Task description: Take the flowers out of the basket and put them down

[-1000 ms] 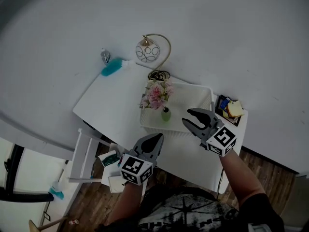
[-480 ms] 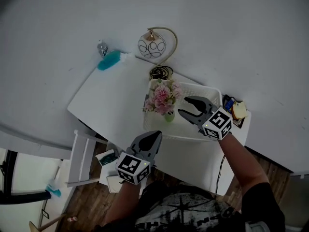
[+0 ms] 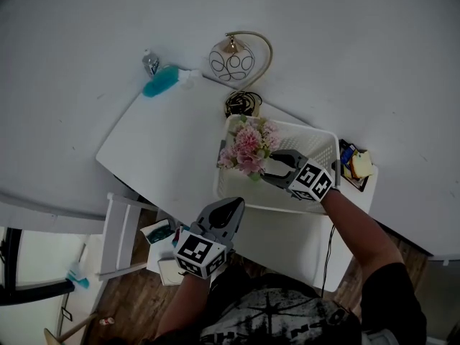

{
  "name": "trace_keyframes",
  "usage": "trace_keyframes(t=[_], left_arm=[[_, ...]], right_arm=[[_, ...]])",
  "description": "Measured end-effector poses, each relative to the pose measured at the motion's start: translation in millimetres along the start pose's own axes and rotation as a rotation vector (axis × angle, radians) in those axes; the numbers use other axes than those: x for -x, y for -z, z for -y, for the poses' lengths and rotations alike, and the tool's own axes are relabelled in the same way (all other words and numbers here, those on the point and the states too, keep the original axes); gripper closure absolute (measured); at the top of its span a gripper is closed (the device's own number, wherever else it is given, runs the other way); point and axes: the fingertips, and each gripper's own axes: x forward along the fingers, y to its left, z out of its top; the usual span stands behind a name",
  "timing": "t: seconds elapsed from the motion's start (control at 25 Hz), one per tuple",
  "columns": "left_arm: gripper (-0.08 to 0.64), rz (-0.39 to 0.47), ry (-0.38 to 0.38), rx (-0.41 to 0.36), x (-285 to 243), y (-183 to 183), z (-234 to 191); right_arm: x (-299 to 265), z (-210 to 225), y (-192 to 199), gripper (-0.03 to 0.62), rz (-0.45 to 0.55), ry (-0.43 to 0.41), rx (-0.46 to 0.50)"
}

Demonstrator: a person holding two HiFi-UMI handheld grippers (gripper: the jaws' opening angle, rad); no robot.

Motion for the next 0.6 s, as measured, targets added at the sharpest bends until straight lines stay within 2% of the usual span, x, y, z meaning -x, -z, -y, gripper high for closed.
trace_keyframes(t=[0.16,0.28,0.6], left_arm=[[0.546,0.000,0.009,0.008,-5.1,2.9,-1.0],[0.545,0.007,0.010,0.018,-7.7,3.6,-2.5],[0.546,0.011,0.014,0.038,-7.8,8.7,-5.4]], right_arm=[[-25.1,-5.0,28.4,0.333,-0.129,-0.070,0.015],[-40.0,-7.2,45.0,0.330,-0.190,-0.097,0.022],[-63.1,-7.6,61.4,0.327,-0.226,-0.143,-0.045]])
